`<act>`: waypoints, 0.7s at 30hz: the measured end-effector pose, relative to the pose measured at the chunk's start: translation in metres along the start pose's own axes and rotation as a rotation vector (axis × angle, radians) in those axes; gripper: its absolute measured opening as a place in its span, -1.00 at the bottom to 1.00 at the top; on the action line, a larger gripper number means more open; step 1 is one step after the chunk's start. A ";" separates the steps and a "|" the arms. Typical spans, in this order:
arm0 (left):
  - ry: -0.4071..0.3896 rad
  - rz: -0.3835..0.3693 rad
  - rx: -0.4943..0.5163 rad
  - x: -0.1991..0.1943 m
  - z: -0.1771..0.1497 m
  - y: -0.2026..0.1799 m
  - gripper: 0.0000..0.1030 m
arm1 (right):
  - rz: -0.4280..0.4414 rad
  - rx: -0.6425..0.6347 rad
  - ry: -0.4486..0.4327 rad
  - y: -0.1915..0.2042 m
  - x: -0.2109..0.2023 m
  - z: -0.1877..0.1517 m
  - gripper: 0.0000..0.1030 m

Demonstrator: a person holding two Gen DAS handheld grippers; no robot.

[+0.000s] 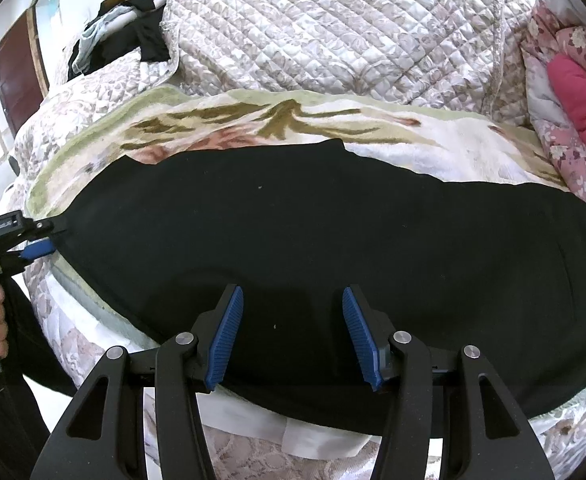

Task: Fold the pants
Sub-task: 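Close the left gripper on one end of the black pants strip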

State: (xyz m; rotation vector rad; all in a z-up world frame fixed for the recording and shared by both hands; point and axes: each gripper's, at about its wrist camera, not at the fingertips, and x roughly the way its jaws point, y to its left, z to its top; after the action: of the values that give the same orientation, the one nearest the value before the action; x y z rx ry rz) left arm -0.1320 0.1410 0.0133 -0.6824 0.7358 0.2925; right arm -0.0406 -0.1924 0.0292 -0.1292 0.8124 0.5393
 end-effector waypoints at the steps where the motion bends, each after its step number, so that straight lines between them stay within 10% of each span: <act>1: -0.010 -0.002 -0.002 0.001 0.001 -0.001 0.09 | 0.002 -0.001 -0.004 0.001 -0.001 0.001 0.02; 4: -0.037 0.004 0.028 0.005 0.006 -0.006 0.08 | 0.005 -0.004 -0.011 0.001 -0.002 0.001 0.02; 10: -0.023 0.058 0.089 0.024 0.016 -0.016 -0.83 | 0.008 0.017 -0.022 -0.004 -0.005 0.003 0.02; 21: -0.054 -0.160 0.414 -0.001 0.023 -0.134 -0.88 | -0.022 0.178 -0.080 -0.043 -0.027 0.010 0.02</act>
State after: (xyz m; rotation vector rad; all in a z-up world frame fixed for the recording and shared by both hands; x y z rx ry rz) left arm -0.0571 0.0560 0.0889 -0.3356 0.6596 0.0083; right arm -0.0279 -0.2369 0.0515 0.0470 0.7768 0.4464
